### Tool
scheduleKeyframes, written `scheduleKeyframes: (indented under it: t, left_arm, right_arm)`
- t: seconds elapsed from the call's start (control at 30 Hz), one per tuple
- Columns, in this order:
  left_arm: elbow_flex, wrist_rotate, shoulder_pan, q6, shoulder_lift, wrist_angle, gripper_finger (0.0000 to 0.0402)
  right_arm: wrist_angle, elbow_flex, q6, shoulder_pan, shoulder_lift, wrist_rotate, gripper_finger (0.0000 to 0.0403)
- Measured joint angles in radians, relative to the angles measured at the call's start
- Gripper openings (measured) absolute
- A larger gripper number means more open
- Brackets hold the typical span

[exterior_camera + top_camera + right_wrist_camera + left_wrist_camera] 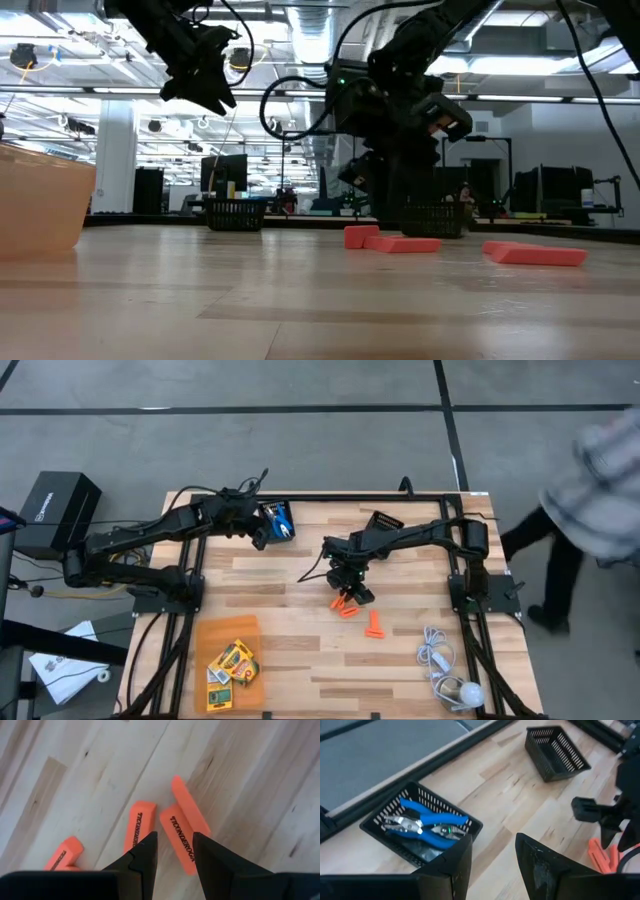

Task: Pick & Place School Supplies
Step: Put the orange eraser into the right black bin

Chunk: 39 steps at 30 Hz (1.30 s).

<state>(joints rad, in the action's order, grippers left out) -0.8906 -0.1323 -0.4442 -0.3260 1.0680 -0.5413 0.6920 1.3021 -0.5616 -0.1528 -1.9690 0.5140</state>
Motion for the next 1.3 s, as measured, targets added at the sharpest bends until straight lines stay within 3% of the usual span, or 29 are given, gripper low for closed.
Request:
scheduleKeyframes:
  t: [1.07,1.3]
  left_arm:
    - [0.000,-0.001,0.000,-0.022,-0.001,0.042,0.0147]
    - [0.000,-0.002,0.000,-0.022,-0.001,0.043,0.0147]
  right_arm:
    - [-0.130,0.000,0.013,0.035,0.001,0.008,0.0116]
    - [-0.167,0.006,0.039,0.035,-0.061,0.008,0.0116]
